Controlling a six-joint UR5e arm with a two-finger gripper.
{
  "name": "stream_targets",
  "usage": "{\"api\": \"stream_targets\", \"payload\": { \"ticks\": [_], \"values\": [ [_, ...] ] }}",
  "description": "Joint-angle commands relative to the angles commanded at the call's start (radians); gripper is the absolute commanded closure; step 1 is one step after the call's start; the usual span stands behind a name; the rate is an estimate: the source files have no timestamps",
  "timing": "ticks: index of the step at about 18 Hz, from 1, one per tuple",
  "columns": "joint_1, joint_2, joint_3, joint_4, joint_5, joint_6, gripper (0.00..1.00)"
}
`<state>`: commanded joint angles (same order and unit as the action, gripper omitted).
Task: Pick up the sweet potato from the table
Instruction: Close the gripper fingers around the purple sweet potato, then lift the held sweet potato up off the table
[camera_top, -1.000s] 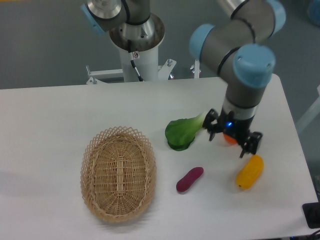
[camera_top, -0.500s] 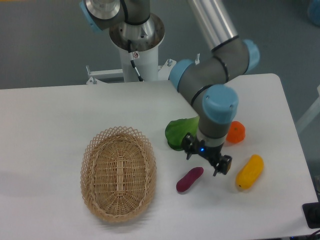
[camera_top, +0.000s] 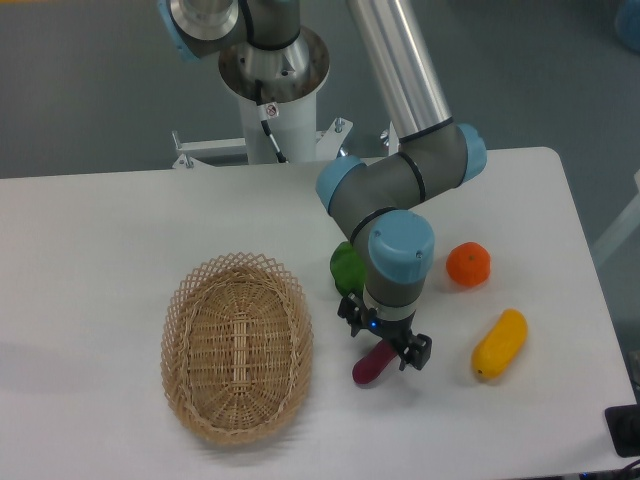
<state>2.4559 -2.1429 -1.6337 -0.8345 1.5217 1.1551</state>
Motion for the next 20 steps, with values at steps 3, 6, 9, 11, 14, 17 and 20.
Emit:
{"api": "stream_targets", "payload": {
  "ticks": [3,6,9,11,14,17,20],
  "values": [
    [-0.006,-0.008,-0.009,0.009,0.002,-0.005,0.00],
    [-0.006,-0.011,0.001,0.011,0.002,-0.009,0.27],
    [-0.006,-0.009,0.005,0.011,0.002,-0.005,0.58],
    [-0.006,-0.008,0.008,0.011,0.002,-0.002,0.66],
    [-0.006,-0.002,0.006,0.009,0.002,-0.002,0.67],
    [-0.006,0.017,0.011,0.008,-0.002,0.005,0.67],
    [0.009,0.061,0.043,-0.012,-0.009,0.012,0.67]
  ]
}}
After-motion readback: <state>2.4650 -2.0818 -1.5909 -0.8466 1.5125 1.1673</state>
